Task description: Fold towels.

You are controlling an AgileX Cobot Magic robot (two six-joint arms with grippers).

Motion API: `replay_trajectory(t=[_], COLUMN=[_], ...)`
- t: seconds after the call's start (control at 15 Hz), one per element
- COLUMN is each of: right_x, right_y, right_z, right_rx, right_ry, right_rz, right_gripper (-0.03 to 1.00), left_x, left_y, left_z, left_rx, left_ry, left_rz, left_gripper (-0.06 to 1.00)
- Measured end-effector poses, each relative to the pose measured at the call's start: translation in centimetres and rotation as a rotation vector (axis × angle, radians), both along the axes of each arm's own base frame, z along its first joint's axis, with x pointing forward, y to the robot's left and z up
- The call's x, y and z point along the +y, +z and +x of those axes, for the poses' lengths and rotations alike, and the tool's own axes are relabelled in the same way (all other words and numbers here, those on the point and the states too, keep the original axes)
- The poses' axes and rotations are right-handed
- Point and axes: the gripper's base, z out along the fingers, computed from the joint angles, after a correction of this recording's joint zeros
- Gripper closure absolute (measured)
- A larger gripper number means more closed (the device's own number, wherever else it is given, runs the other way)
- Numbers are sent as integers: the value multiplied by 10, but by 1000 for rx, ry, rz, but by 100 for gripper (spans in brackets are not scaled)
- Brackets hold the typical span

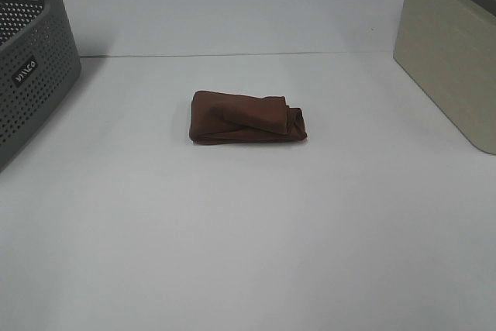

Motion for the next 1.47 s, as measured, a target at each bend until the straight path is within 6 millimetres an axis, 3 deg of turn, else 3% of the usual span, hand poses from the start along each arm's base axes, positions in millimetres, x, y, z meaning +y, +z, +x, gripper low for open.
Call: replay_trajectory(t=[1.27,1.47], right_x=[1,1], right_y=[-2,-2], right_z=[0,0], right_rx=[-10,-10], right_ry=[25,25], right_rz=[-8,-8], right_gripper=[20,20], left_x=[-7,-7], left_y=[-4,-4], left_z=[6,6], left_rx=[-60,-59], left_ry=[-69,3], left_rz=[8,9], left_gripper=[21,21])
